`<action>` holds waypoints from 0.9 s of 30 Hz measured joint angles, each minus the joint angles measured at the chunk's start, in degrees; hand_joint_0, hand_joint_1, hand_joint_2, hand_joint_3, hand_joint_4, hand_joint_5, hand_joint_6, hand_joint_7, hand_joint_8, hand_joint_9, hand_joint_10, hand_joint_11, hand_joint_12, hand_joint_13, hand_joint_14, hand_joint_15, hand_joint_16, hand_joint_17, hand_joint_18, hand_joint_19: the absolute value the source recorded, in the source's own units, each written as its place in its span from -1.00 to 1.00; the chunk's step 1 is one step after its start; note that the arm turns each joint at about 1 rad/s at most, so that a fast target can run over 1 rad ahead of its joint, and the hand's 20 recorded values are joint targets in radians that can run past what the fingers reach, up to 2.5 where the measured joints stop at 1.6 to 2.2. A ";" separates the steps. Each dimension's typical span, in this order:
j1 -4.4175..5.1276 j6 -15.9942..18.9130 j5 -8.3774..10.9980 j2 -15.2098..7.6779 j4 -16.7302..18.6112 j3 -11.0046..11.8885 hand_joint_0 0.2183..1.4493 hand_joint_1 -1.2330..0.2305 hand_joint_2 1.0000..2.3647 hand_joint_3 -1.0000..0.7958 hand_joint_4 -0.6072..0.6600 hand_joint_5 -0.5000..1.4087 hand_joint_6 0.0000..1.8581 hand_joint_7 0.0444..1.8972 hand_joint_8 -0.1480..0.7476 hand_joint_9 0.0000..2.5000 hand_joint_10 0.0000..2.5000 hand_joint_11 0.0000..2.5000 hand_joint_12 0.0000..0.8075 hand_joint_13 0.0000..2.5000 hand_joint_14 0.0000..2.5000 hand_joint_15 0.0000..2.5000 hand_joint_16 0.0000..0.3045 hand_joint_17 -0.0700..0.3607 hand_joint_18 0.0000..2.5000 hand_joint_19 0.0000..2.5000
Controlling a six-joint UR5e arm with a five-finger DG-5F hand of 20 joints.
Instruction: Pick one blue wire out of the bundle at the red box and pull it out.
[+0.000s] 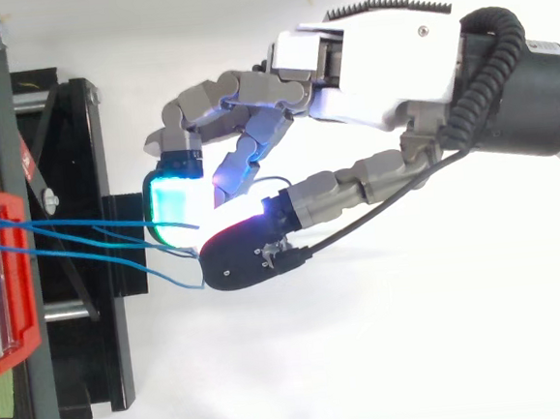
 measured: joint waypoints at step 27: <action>0.00 0.00 0.08 0.03 0.01 -0.01 -0.50 -0.21 -0.97 0.02 0.30 -0.60 -0.08 0.22 0.10 -0.24 -0.98 -0.52 0.17 -0.79 -1.00 -0.93 -0.46 0.18 -0.85 -0.82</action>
